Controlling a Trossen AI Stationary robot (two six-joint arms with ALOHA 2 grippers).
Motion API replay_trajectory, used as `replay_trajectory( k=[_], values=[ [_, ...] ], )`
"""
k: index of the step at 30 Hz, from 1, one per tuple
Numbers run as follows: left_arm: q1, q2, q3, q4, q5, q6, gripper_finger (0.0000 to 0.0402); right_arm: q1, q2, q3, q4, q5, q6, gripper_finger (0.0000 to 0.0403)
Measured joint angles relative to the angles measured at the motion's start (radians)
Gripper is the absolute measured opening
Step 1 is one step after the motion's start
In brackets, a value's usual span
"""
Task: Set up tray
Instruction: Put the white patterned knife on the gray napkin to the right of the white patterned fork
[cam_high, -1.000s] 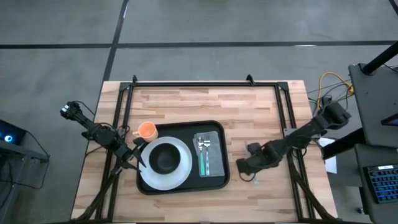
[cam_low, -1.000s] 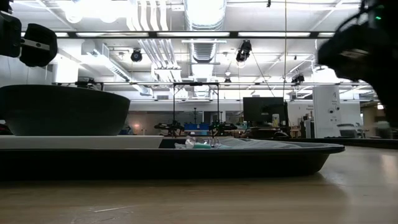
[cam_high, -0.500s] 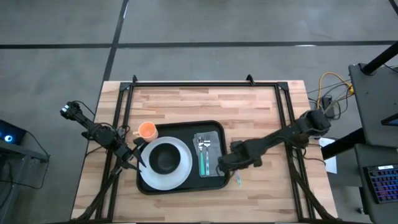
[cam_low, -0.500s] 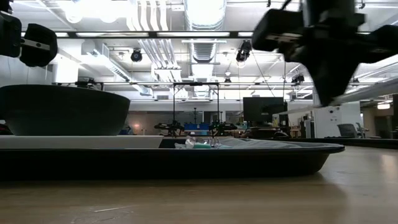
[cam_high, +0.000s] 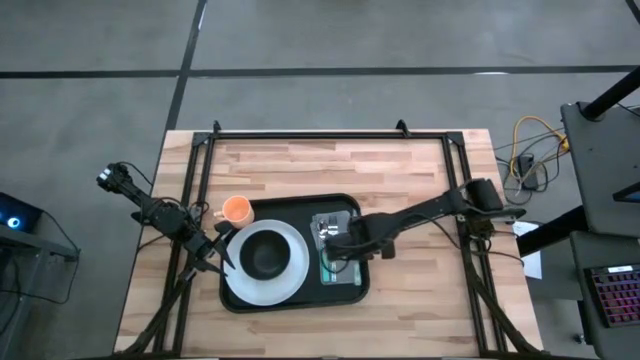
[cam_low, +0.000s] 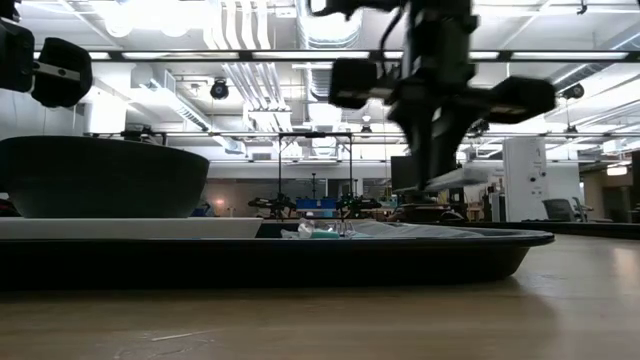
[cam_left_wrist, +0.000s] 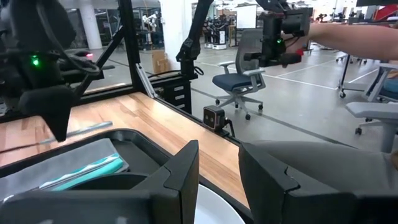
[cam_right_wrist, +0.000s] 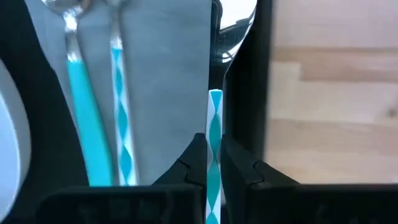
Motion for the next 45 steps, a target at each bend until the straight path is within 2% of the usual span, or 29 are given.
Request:
replay_trajectory(
  k=[8,13,45],
  values=[
    [0.000,0.000,0.000,0.000,0.000,0.000,0.0096,-0.044,0.137,0.135,0.000,-0.002,-0.085,0.0013],
    [0.000,0.000,0.000,0.000,0.000,0.000,0.0096,-0.055,0.172,0.169,-0.005,-0.001,-0.119,0.0013],
    [0.000,0.000,0.000,0.000,0.000,0.000,0.0096,-0.054,0.176,0.103,0.031,0.002,-0.124,0.0013]
  ],
)
